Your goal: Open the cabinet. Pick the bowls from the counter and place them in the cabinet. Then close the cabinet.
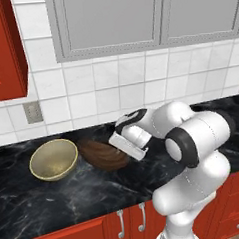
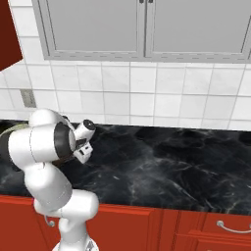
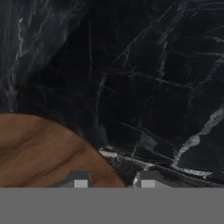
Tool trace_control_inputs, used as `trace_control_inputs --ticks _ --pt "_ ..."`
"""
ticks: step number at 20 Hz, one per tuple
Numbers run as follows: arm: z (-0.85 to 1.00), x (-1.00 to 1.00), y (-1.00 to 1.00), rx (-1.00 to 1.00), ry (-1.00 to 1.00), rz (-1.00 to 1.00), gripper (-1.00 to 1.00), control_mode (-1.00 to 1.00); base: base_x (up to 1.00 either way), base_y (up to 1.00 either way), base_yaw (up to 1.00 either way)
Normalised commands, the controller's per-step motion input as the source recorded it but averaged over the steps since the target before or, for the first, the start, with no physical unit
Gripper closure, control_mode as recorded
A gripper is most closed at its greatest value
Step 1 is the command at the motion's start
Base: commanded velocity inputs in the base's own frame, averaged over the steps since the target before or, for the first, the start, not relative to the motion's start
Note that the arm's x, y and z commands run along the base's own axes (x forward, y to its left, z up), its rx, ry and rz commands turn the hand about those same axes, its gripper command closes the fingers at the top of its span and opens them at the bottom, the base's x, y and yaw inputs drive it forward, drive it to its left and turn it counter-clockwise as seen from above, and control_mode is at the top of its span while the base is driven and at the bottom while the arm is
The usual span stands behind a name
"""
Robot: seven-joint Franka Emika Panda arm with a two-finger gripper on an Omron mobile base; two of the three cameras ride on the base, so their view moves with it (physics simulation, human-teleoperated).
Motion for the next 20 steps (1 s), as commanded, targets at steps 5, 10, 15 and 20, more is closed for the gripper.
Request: trace_control_inputs --ticks 5,10,15,20 --pt "0.77 -0.40 -0.92 0.24 -0.13 0.00 1.00 -1.00 0.00 0.00 0.00" --pt "1.00 -0.38 -0.80 0.17 -0.01 -0.02 1.00 -1.00 0.00 0.00 0.00" --pt "1.00 -0.29 -0.42 0.00 0.23 -0.08 1.00 -1.00 0.00 0.00 0.00" --pt "0.98 -0.01 -0.24 -0.12 0.52 -0.25 1.00 -1.00 0.00 0.00 0.00"
